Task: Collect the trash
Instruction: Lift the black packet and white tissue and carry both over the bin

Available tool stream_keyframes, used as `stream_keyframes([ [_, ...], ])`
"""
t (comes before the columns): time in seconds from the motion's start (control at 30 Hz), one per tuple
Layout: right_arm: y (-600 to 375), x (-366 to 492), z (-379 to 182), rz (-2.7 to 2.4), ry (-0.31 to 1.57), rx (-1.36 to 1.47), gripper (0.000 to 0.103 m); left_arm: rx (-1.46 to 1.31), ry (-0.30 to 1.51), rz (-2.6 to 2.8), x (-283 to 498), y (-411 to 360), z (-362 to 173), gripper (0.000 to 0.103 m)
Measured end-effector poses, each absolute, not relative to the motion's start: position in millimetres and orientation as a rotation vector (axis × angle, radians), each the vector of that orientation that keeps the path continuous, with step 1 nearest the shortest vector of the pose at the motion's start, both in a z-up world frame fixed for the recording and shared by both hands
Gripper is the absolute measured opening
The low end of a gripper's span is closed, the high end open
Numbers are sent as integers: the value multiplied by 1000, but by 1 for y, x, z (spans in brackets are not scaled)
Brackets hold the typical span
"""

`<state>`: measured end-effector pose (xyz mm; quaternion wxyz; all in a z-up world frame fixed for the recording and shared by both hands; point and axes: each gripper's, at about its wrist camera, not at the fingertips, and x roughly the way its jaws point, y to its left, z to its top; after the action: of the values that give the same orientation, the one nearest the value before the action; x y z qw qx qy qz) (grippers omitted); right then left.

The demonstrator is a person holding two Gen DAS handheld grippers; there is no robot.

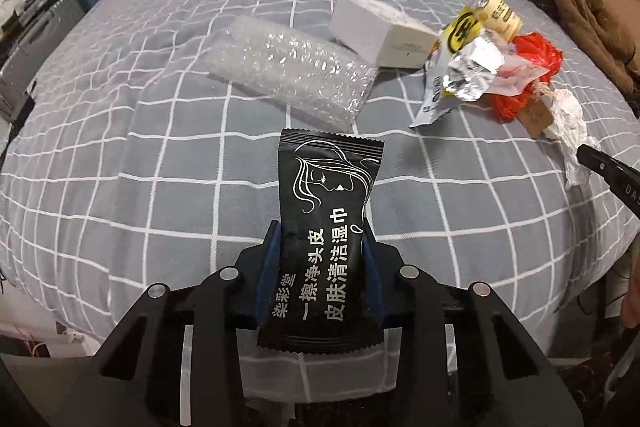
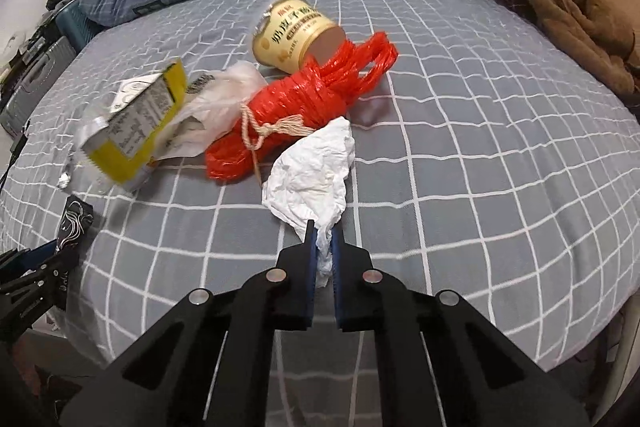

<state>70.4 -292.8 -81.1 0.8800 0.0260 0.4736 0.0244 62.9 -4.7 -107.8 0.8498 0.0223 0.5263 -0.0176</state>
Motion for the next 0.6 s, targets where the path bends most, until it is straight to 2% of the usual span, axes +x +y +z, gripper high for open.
stream_keyframes([
  [0.6, -281, -18, -40, 74, 928, 55, 6, 54, 1050, -54, -4, -13, -70, 37],
])
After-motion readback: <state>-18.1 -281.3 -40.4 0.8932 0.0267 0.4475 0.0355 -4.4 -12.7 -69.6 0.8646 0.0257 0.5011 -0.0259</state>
